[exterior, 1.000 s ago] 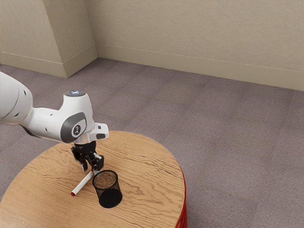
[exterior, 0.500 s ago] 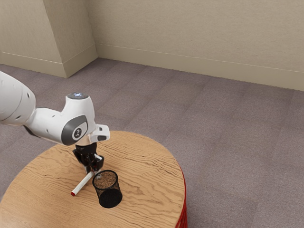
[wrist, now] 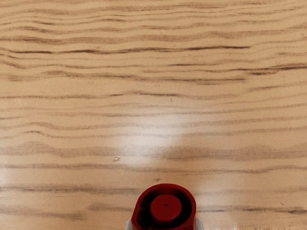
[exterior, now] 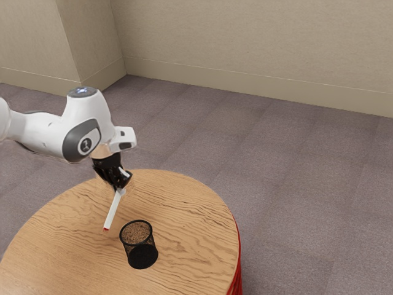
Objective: Put the marker into the pen holder.
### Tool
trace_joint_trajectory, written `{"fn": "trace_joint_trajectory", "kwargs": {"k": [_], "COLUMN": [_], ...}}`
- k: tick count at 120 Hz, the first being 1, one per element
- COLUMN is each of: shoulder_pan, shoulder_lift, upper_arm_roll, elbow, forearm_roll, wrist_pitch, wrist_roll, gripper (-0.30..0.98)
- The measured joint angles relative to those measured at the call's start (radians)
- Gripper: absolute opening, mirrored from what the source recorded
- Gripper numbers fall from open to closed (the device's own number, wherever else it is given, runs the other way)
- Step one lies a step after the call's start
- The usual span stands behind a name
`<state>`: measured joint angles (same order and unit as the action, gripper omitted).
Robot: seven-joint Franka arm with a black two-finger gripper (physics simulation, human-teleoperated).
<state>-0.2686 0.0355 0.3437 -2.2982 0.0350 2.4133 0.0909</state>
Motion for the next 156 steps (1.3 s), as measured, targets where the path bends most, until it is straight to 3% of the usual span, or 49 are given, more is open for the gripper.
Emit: {"fn": "trace_joint_trajectory", "kwargs": {"k": [31,56,96,131,156], "shoulder_pan": [-0.045,-0.118,-0.172,-0.174,-0.197], "shoulder_lift": [-0.182,-0.223,-0.178,-0.093,-0.115], "upper_arm_roll": [-0.007,-0.012,-0.017,-0.019,-0.024], "elbow": [0.0,0.001,0.016,0.013,0.002], "forearm_roll": [0.059,-0.011,-0.094,-0.094,-0.09], "wrist_pitch": [-0.11,-0.171,-0.165,-0.047,-0.005], "wrist_roll": [-0.021,-0.025,-0.028,-0.027,-0.026], "gripper": [-0.1,-0.1,-0.1,-0.1,-0.1]}}
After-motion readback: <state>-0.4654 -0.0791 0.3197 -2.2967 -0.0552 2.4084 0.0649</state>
